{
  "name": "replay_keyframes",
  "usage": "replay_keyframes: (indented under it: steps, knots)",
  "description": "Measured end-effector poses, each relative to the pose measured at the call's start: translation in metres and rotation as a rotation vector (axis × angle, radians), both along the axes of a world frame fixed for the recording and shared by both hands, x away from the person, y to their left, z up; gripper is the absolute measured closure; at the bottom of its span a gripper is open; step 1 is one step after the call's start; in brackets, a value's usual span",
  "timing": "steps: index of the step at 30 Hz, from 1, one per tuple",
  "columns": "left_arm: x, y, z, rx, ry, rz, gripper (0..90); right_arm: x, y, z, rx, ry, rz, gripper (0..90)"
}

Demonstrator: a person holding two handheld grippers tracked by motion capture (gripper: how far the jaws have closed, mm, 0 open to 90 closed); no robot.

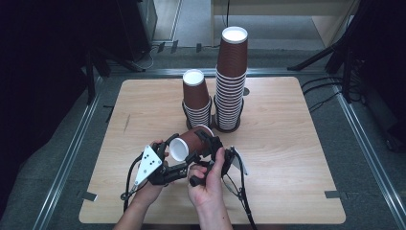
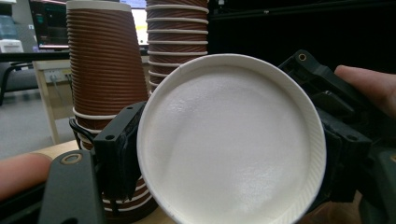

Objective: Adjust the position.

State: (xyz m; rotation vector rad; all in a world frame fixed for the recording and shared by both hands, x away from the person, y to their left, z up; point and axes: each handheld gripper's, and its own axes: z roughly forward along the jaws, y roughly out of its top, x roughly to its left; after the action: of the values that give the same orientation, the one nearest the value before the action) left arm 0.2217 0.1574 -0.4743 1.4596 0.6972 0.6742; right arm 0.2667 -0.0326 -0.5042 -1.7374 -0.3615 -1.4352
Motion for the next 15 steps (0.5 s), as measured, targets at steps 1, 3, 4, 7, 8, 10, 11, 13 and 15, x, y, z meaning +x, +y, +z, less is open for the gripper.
replay_keyframes:
  steps: [1,3,4,7,8,10,11,13,15]
  knots:
    - [-0.0002,0.0002,-0.0002,0.000,0.001,0.000,23.4,0.0000,0.0000,0.0000,0.000,0.000,0.000,7.8]
    - [-0.0004,0.0005,-0.0007,0.003,0.006,0.002,23.2,-0.0004,0.0003,-0.0001,-0.007,-0.006,-0.002,9.0]
    - [-0.0004,0.0009,-0.0010,0.003,0.006,-0.001,23.0,-0.0008,0.0001,0.0003,-0.009,-0.007,0.000,10.1]
    - [-0.0007,0.0020,-0.0007,-0.005,0.012,-0.002,22.2,-0.0021,0.0006,0.0011,-0.015,-0.014,-0.004,11.6]
    - [-0.0009,0.0020,-0.0007,-0.005,0.014,-0.002,22.1,-0.0023,0.0006,0.0012,-0.016,-0.016,-0.002,11.9]
    - [-0.0010,0.0025,-0.0008,-0.002,0.016,-0.005,21.8,-0.0022,-0.0001,0.0012,-0.019,-0.024,0.002,12.4]
    - [-0.0011,0.0024,-0.0008,-0.001,0.016,-0.004,21.6,-0.0025,-0.0004,0.0008,-0.025,-0.026,0.009,12.7]
    - [-0.0011,0.0024,-0.0008,-0.001,0.015,-0.003,21.2,-0.0026,-0.0002,0.0004,-0.027,-0.032,0.008,13.1]
    - [-0.0006,0.0026,-0.0005,-0.008,0.023,-0.006,20.2,-0.0027,-0.0001,0.0012,-0.021,-0.038,0.004,13.5]
